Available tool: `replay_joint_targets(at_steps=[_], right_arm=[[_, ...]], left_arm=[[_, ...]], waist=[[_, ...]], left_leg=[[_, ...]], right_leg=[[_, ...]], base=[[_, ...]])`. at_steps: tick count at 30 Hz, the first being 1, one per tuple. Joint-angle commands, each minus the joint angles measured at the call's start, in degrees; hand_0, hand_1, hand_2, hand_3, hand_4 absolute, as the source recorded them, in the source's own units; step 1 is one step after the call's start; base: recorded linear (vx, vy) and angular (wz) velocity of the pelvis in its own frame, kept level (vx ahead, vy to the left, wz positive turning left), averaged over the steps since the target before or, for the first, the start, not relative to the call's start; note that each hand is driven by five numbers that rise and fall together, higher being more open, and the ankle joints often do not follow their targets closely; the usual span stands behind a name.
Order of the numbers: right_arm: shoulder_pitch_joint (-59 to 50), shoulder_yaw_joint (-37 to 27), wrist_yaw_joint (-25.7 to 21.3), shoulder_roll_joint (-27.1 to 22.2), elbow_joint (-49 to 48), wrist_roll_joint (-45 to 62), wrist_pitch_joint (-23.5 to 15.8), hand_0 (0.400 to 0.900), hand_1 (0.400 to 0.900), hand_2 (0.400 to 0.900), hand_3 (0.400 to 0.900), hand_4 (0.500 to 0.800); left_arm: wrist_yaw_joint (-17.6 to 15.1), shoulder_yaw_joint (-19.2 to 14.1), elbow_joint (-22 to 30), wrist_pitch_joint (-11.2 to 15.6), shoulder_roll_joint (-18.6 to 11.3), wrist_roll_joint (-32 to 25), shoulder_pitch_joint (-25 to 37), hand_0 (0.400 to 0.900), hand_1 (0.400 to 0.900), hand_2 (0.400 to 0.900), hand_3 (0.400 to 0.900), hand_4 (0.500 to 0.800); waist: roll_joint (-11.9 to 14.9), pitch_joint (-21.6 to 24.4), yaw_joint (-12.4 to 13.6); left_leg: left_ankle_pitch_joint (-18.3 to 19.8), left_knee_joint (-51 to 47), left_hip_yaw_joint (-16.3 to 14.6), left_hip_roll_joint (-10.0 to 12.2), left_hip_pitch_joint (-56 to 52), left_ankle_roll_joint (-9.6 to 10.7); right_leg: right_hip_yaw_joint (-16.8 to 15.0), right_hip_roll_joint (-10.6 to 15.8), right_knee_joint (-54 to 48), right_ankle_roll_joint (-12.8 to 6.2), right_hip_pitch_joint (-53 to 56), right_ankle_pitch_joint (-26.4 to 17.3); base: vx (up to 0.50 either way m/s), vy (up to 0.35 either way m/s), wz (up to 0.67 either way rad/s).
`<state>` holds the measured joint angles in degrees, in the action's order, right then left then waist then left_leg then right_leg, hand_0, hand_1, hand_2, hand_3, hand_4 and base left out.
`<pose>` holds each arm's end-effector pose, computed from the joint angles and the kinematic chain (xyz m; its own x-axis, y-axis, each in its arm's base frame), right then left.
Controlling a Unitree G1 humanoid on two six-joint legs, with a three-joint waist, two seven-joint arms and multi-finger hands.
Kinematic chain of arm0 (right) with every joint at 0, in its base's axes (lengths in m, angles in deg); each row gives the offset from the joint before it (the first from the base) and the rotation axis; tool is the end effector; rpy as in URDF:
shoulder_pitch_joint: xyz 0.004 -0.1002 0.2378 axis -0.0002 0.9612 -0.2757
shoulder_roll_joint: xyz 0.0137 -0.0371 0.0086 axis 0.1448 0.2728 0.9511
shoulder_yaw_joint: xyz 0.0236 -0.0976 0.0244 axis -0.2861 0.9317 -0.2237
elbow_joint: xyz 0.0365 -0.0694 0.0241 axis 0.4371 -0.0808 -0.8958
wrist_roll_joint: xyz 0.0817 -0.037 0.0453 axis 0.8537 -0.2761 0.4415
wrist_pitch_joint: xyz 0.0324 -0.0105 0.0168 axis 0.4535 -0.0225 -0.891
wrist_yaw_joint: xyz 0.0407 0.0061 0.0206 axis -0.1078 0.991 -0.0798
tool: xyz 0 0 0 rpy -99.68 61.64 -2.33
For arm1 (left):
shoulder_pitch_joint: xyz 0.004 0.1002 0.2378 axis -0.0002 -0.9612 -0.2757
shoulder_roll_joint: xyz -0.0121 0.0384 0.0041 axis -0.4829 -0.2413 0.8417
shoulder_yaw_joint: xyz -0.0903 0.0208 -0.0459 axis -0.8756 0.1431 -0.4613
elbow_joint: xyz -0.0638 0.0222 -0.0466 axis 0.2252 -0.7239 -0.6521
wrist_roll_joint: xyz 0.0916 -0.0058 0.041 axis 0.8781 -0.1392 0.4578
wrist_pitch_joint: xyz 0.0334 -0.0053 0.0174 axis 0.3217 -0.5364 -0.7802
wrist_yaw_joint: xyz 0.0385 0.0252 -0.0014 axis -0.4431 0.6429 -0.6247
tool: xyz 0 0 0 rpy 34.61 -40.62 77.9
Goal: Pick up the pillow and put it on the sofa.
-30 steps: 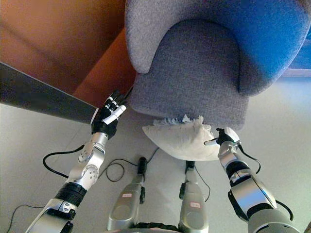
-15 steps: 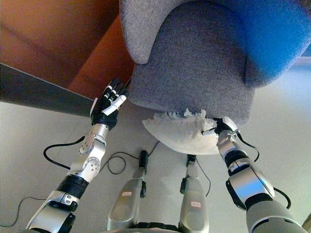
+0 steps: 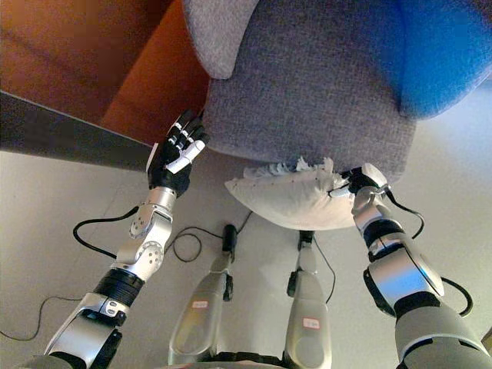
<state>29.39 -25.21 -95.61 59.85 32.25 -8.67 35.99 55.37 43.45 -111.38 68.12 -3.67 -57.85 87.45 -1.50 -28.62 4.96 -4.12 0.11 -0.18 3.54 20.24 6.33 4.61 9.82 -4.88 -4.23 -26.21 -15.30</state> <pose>0.3315 -0.2472 0.0902 0.8699 -0.3739 -0.3216 -0.0584 0.5694 -0.8200 0.2849 0.1706 0.0940 0.9604 -0.0531 0.2736 0.1439 0.9352 -0.3237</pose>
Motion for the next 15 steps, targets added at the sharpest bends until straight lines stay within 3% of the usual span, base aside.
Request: replay_joint_targets(at_steps=[1,15], right_arm=[[-8.4,4.3,-0.2,-2.6,-0.1,-1.0,-0.5,0.4,0.4,0.4,0.4,0.5],[-8.4,3.5,-0.8,-3.4,-0.2,-0.2,-0.4,0.4,0.4,0.4,0.4,0.5]], left_arm=[[-0.5,1.4,6.8,6.6,-1.5,-0.2,5.9,0.9,0.9,0.9,0.9,0.8],[-1.0,1.6,7.7,6.9,-1.6,-0.2,5.7,0.9,0.9,0.9,0.9,0.8]], waist=[[-2.0,-1.2,1.1],[-2.0,-1.2,1.1]], left_leg=[[1.3,5.0,3.4,-3.2,5.5,-1.1],[1.7,6.2,3.5,-3.6,6.2,-1.4]], right_leg=[[0.9,5.5,4.5,-7.13,-0.4,2.9],[1.5,5.7,5.4,-6.94,-1.1,2.9]], base=[[0.0,0.0,0.0],[0.0,0.0,0.0]])
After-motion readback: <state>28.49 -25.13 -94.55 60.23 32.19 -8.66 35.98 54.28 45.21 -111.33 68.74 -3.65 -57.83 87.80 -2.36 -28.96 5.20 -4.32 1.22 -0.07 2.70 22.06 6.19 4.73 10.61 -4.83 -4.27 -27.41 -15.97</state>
